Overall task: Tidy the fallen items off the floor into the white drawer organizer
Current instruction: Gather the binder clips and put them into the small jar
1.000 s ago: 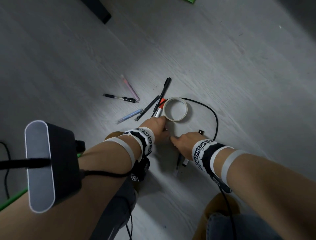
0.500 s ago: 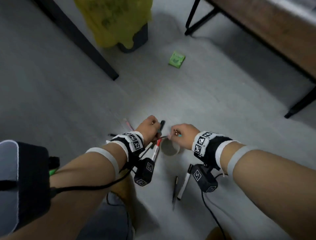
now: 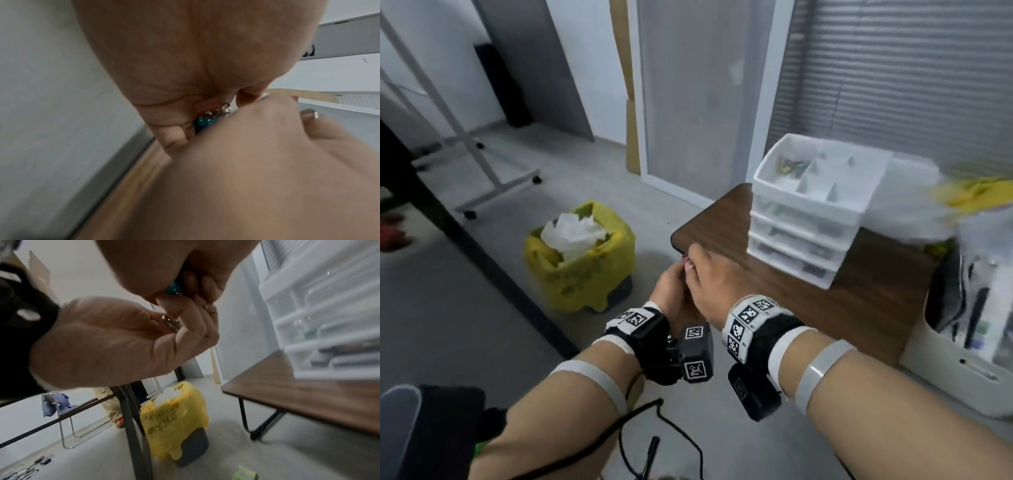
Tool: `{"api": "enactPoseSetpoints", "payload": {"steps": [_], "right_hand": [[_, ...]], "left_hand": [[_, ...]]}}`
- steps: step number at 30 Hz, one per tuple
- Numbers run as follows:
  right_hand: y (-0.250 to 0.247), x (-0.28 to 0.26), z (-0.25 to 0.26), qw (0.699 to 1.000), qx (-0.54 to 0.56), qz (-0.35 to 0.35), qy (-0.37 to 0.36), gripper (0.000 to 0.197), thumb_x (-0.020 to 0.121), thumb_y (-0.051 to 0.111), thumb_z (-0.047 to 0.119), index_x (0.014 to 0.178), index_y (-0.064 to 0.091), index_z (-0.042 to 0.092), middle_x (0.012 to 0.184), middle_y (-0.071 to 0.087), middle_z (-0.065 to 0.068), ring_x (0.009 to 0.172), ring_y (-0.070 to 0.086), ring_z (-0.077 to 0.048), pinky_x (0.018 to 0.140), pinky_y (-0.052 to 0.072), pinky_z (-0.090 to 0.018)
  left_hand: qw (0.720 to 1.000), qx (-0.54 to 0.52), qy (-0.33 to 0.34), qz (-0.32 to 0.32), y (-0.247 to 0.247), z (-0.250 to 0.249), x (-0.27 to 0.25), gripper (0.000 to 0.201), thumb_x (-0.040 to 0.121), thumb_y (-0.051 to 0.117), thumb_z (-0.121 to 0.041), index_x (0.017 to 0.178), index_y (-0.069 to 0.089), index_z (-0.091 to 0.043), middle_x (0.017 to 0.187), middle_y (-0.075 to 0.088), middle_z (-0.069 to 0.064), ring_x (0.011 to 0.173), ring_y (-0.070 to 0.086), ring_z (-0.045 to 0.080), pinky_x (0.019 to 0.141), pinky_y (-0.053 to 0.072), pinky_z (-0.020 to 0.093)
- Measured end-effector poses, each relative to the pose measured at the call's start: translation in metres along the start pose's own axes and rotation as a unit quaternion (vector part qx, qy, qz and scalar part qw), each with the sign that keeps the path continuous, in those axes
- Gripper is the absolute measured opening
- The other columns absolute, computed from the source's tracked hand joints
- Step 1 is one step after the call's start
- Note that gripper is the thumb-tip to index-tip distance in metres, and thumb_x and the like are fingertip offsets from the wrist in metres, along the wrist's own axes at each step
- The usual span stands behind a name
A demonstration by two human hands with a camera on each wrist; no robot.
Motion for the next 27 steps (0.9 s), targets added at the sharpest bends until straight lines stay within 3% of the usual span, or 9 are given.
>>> {"api": "enactPoseSetpoints", "payload": {"steps": [4, 6, 9, 12, 17, 20, 22, 24, 27], "right_hand": [[-0.044, 0.014, -0.012, 0.996, -0.068, -0.036, -0.051, 0.018, 0.095, 0.043, 0.024, 0.104, 0.053, 0.012, 0.097, 0.066, -0.007, 0.093, 0.059, -0.031, 0.075, 0.033, -0.04], [-0.056, 0.021, -0.022, 0.992, -0.1, -0.063, -0.051, 0.016, 0.09, 0.045, 0.025, 0.096, 0.054, 0.014, 0.087, 0.068, -0.004, 0.083, 0.061, -0.031, 0.072, 0.036, -0.041], [-0.072, 0.031, -0.033, 0.985, -0.138, -0.089, -0.047, 0.026, 0.086, 0.036, 0.032, 0.091, 0.057, 0.018, 0.084, 0.067, 0.002, 0.084, 0.057, -0.027, 0.072, 0.038, -0.041], [-0.074, 0.046, -0.044, 0.983, -0.163, -0.081, -0.034, 0.031, 0.082, 0.037, 0.037, 0.087, 0.061, 0.018, 0.084, 0.065, 0.002, 0.089, 0.055, -0.027, 0.075, 0.038, -0.041], [-0.06, 0.079, -0.057, 0.988, -0.153, -0.015, -0.017, 0.031, 0.077, 0.046, 0.041, 0.1, 0.053, 0.021, 0.104, 0.055, 0.004, 0.105, 0.045, -0.022, 0.091, 0.034, -0.039], [-0.06, 0.096, -0.062, 0.995, -0.096, -0.025, -0.006, 0.039, 0.079, 0.048, 0.051, 0.107, 0.05, 0.023, 0.108, 0.049, 0.008, 0.103, 0.044, -0.016, 0.092, 0.036, -0.033], [-0.071, 0.115, -0.076, 0.993, -0.067, -0.083, 0.042, 0.041, 0.084, 0.042, 0.053, 0.109, 0.052, 0.022, 0.11, 0.05, 0.006, 0.105, 0.046, -0.016, 0.091, 0.038, -0.033], [-0.088, 0.132, -0.101, 0.977, -0.118, -0.133, 0.119, 0.037, 0.088, 0.043, 0.046, 0.112, 0.054, 0.02, 0.115, 0.05, 0.001, 0.11, 0.047, -0.021, 0.094, 0.041, -0.037], [-0.104, 0.162, -0.153, 0.938, -0.213, -0.079, 0.262, 0.051, 0.086, 0.051, 0.027, 0.136, 0.043, 0.018, 0.145, 0.034, -0.009, 0.133, 0.034, -0.03, 0.108, 0.034, -0.042]], "left_hand": [[0.998, 0.024, 0.059, -0.011, 0.063, -0.032, -0.011, 0.043, 0.104, 0.018, -0.02, 0.079, 0.051, -0.009, 0.068, 0.063, 0.012, 0.054, 0.068, 0.016, 0.061, 0.048, 0.026], [0.998, 0.014, 0.067, -0.004, 0.084, -0.037, -0.011, 0.042, 0.106, 0.017, -0.02, 0.08, 0.049, -0.014, 0.073, 0.058, 0.005, 0.061, 0.062, 0.015, 0.048, 0.049, 0.017], [0.998, 0.014, 0.063, -0.011, 0.098, -0.047, -0.005, 0.04, 0.104, 0.024, -0.023, 0.082, 0.055, -0.011, 0.073, 0.061, 0.009, 0.072, 0.058, 0.021, 0.059, 0.05, 0.027], [0.999, -0.009, 0.049, 0.005, 0.1, -0.056, 0.017, 0.042, 0.099, 0.03, -0.026, 0.079, 0.06, -0.004, 0.068, 0.065, 0.016, 0.068, 0.065, 0.027, 0.067, 0.046, 0.035], [0.997, -0.056, 0.011, 0.058, 0.087, -0.068, 0.062, 0.036, 0.097, 0.034, -0.021, 0.078, 0.059, -0.003, 0.06, 0.068, 0.015, 0.053, 0.069, 0.024, 0.061, 0.049, 0.033], [0.995, -0.06, -0.05, 0.066, 0.079, -0.078, 0.082, 0.029, 0.092, 0.042, -0.02, 0.076, 0.059, -0.004, 0.059, 0.06, 0.014, 0.049, 0.061, 0.025, 0.055, 0.05, 0.029], [0.992, -0.054, -0.078, 0.079, 0.075, -0.091, 0.096, 0.022, 0.087, 0.044, -0.017, 0.071, 0.054, -0.006, 0.051, 0.05, 0.007, 0.037, 0.047, 0.017, 0.04, 0.038, 0.019], [0.991, -0.059, -0.089, 0.076, 0.069, -0.105, 0.115, 0.022, 0.091, 0.041, -0.012, 0.072, 0.05, -0.007, 0.051, 0.045, 0.002, 0.033, 0.036, 0.01, 0.034, 0.021, 0.016], [0.984, -0.074, -0.113, 0.116, 0.068, -0.125, 0.144, 0.024, 0.095, 0.038, -0.014, 0.073, 0.046, -0.012, 0.052, 0.044, -0.003, 0.032, 0.034, 0.007, 0.035, 0.018, 0.016]]}}
Point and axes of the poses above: each hand's wrist, its own x-axis towards the middle knuckle, its own y-axis out of the palm, z = x × y, the point moved 5 cm from there along x, towards the middle knuckle
